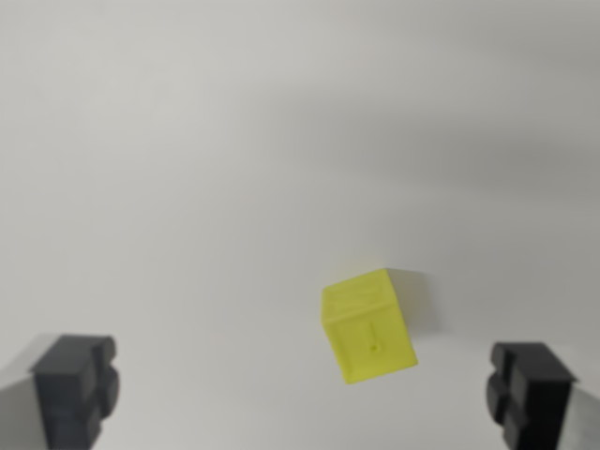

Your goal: Pick yellow cube

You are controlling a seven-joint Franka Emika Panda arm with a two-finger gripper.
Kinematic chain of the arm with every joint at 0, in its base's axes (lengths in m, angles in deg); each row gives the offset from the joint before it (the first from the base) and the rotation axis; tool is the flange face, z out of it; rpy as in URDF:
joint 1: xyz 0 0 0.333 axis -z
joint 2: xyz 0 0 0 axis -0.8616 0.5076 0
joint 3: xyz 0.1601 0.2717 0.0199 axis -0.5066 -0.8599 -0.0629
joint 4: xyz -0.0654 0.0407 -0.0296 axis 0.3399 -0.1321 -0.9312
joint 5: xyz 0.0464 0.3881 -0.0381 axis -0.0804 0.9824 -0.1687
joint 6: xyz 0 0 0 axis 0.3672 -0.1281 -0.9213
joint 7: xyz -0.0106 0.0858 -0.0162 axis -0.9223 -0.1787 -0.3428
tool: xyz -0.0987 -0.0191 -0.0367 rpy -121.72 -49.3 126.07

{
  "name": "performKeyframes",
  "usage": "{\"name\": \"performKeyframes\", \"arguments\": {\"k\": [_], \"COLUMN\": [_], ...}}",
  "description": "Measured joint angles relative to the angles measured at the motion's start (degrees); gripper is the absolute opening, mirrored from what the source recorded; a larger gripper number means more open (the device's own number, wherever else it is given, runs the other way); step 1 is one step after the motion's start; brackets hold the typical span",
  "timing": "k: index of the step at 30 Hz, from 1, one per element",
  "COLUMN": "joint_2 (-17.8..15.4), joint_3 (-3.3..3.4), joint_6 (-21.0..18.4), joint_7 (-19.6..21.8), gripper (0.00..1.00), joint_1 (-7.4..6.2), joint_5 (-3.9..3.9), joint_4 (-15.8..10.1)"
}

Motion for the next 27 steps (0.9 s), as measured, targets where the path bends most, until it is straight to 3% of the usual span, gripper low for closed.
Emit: {"name": "performKeyframes", "arguments": {"k": [27], "joint_2": [0.63], "joint_3": [0.0], "joint_6": [12.19], "joint_7": [-10.43], "gripper": [1.0], "joint_1": [2.63], "joint_5": [-0.14], "joint_4": [-11.03]}}
